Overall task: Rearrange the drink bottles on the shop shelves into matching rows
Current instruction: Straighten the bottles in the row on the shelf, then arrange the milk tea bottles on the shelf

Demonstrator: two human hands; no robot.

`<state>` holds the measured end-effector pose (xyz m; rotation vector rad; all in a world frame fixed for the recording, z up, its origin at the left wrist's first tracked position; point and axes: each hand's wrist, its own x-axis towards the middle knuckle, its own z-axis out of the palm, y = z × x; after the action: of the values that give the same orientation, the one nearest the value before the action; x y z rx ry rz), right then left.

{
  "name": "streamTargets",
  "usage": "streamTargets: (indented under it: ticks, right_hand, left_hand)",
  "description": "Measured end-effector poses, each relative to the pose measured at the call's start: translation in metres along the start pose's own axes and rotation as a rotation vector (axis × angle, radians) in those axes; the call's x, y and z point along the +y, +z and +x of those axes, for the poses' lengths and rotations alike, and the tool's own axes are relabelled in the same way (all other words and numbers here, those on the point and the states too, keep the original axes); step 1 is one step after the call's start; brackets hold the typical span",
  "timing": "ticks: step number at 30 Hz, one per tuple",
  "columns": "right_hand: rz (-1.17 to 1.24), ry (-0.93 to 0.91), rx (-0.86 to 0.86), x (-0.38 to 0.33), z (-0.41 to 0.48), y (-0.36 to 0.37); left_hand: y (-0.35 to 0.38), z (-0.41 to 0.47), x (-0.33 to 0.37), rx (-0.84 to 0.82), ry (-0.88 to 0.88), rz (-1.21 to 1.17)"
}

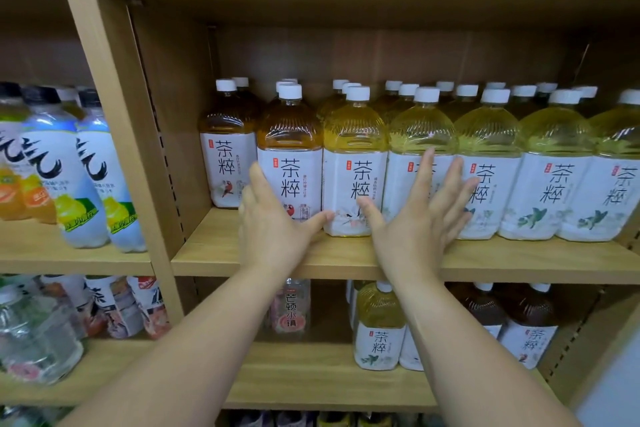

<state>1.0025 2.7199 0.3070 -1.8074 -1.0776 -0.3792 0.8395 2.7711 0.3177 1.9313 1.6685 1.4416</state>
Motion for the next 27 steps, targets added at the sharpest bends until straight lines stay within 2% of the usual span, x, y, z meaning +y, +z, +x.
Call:
streamTargets:
  ticks: [6,8,15,20,23,27]
  right_hand:
    - [0.022,0.002,-0.099,0.002,-0.003,-0.018]
    - [0.063,-0.021,-0.085,0.000,-0.001,-0.036]
    - [0.364,-0.289,0.133,-0.052,0.056,-0.131]
    - [0.497,-0.424,0.212,-0.089,0.118,-0.188]
    - [0.525,-0.376,0.158,-0.106,0.155,-0.202]
    - [0.426,-0.290,-0.058,-0.125,0.196,-0.200]
  left_hand:
    - [-0.018,-0.010,0.000,-0.089,-0.032,-0.097]
    - [-0.032,-0.017,0.008,-0.062,-0.004,-0.087]
    - [-0.106,-0.007,0.104,0.144,0.370,-0.261]
    - [-0.155,0.024,0.170,0.212,0.525,-0.320]
    - [-0.163,0.055,0.200,0.189,0.510,-0.285]
    - [-0.151,0.088,0.224,0.124,0.468,-0.138]
